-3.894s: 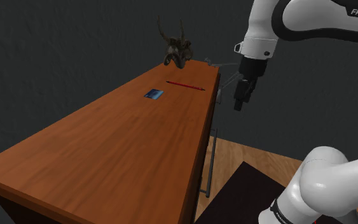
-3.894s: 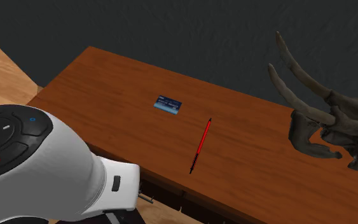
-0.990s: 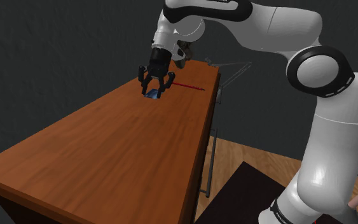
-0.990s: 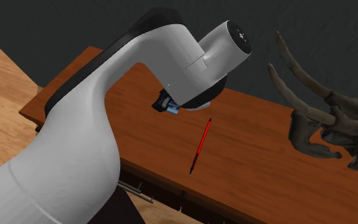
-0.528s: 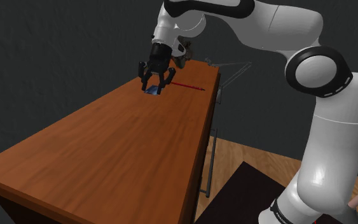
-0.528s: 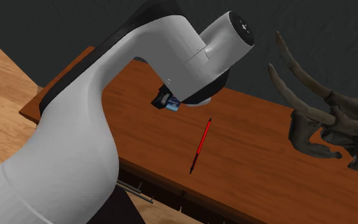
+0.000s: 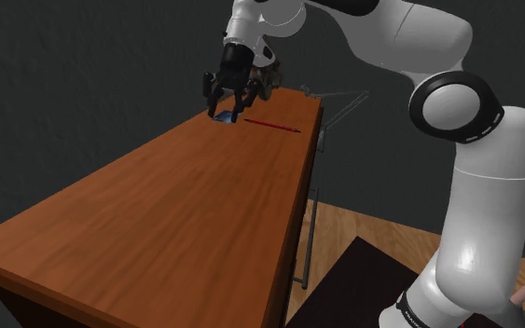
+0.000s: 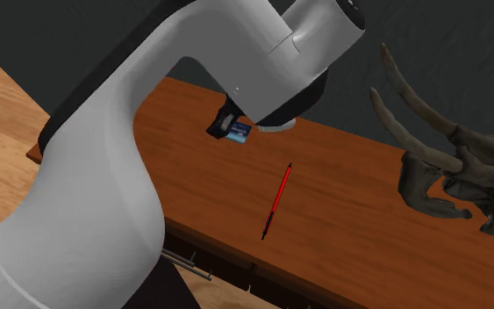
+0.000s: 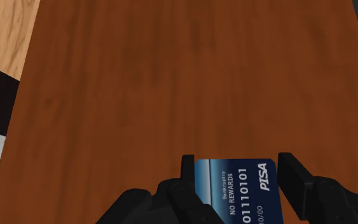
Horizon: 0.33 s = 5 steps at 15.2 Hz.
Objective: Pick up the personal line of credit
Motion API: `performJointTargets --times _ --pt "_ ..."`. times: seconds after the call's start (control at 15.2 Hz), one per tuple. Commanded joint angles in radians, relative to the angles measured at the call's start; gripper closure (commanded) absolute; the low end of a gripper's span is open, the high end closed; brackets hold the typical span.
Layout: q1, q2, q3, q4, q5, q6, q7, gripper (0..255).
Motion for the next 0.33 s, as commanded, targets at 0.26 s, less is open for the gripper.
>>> performJointTargets --times 0.26 --pt "0.005 0.036 0.005 0.107 0.000 -0.062 0.040 255"
